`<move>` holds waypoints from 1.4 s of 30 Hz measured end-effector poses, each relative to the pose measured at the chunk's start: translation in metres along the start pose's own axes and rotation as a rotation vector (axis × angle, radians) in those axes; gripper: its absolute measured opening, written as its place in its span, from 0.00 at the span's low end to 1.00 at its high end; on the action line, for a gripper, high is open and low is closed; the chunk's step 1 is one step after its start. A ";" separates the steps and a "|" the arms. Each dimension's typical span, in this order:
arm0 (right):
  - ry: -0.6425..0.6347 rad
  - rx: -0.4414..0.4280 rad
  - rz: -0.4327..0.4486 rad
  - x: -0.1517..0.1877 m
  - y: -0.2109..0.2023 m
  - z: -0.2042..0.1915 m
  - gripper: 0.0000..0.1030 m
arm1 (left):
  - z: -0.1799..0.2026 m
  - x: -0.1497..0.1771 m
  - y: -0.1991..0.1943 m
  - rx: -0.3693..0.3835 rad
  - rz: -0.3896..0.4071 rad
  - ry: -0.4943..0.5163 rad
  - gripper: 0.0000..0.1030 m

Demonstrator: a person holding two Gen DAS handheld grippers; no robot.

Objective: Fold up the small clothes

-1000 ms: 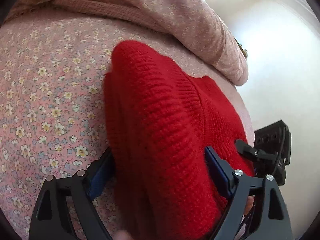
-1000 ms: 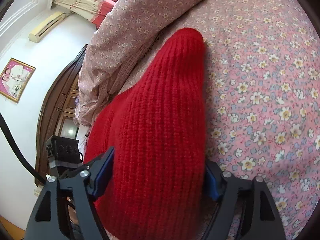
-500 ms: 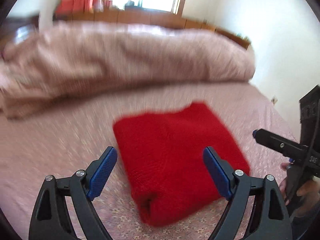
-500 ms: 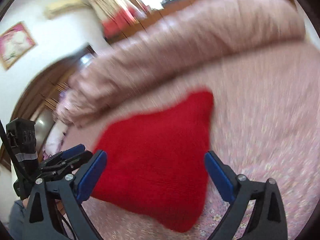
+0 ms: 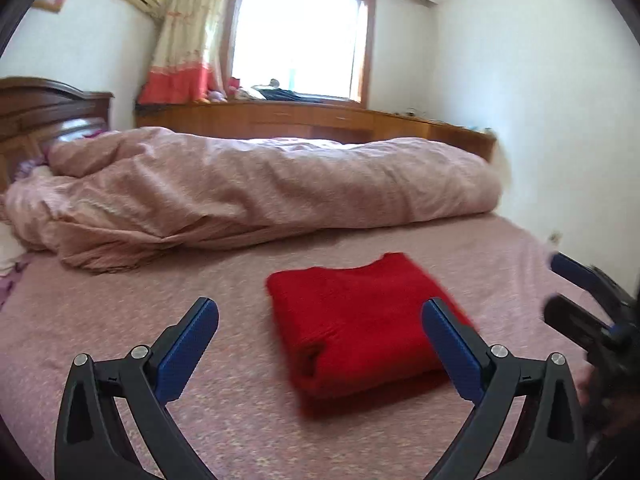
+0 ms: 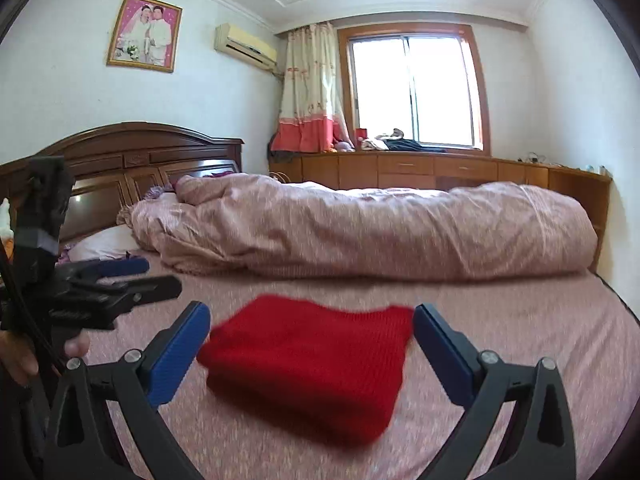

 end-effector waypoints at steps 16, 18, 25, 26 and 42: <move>0.117 0.136 -0.251 0.099 0.062 0.020 1.00 | 0.010 0.078 0.071 -0.020 -0.046 0.075 0.96; 0.125 0.127 -0.237 0.099 0.060 0.021 1.00 | 0.012 0.083 0.079 -0.010 -0.108 0.082 0.96; 0.093 0.110 -0.217 0.098 0.057 0.016 1.00 | 0.014 0.084 0.074 0.001 -0.083 0.081 0.96; 0.089 0.106 -0.215 0.098 0.057 0.015 1.00 | 0.013 0.084 0.075 0.001 -0.088 0.077 0.96; 0.078 0.094 -0.237 0.097 0.059 0.010 1.00 | 0.009 0.085 0.081 0.003 -0.114 0.052 0.96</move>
Point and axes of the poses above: each gripper's, at about its wrist camera, not at the fingertips, and y roughly the way its jaws point, z to its right, x to its underside, the point moved 3 cm from there along y, roughly the way its jaws point, and after that the axes turned 10 degrees about -y, right-handed, at the moved point
